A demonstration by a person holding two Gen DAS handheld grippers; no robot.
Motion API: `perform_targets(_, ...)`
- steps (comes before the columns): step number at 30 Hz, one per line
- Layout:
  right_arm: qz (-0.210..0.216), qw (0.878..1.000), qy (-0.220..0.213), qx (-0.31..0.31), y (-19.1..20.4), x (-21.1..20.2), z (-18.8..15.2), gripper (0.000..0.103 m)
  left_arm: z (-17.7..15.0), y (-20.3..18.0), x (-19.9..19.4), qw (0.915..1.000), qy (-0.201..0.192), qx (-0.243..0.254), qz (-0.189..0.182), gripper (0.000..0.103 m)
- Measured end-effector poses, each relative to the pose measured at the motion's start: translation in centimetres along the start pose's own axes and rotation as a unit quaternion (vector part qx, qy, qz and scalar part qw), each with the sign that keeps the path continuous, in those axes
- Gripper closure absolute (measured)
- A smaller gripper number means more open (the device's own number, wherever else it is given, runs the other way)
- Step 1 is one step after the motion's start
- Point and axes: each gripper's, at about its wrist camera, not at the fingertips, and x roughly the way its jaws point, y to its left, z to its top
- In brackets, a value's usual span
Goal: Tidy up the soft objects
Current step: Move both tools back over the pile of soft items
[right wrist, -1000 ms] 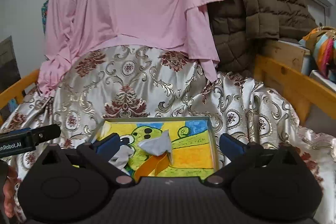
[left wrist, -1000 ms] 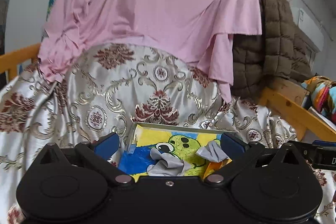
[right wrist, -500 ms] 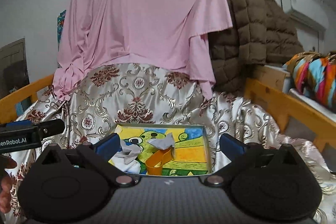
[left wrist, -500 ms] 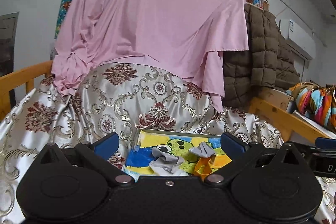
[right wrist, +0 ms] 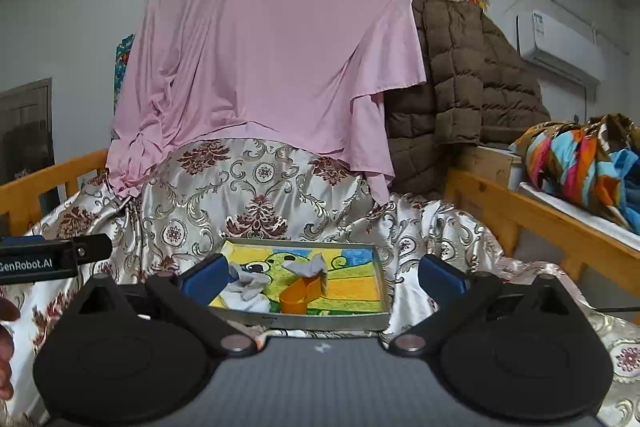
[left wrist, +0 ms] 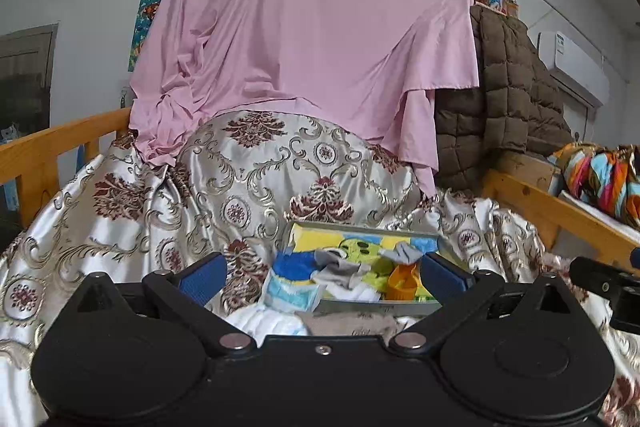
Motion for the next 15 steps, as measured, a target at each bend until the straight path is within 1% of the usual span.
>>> perform_targets(3, -0.008, 1.000, -0.006, -0.009, 0.5, -1.4, -1.2, 0.000, -1.1, 0.4, -0.9, 0.9999, 0.005, 0.010, 0.000, 0.001)
perform_targets(8, -0.009, 1.000, -0.010, -0.022, 1.5, -3.2, -3.1, 0.000, -2.7, 0.8, -2.0, 0.9997, 0.015, 0.015, 0.014, 0.001)
perform_targets(15, -0.006, 0.999, -0.012, -0.032, 2.5, -4.9, -4.8, 0.000, -5.0, 0.8, -3.3, 0.9988, 0.033, 0.036, 0.007, 0.001)
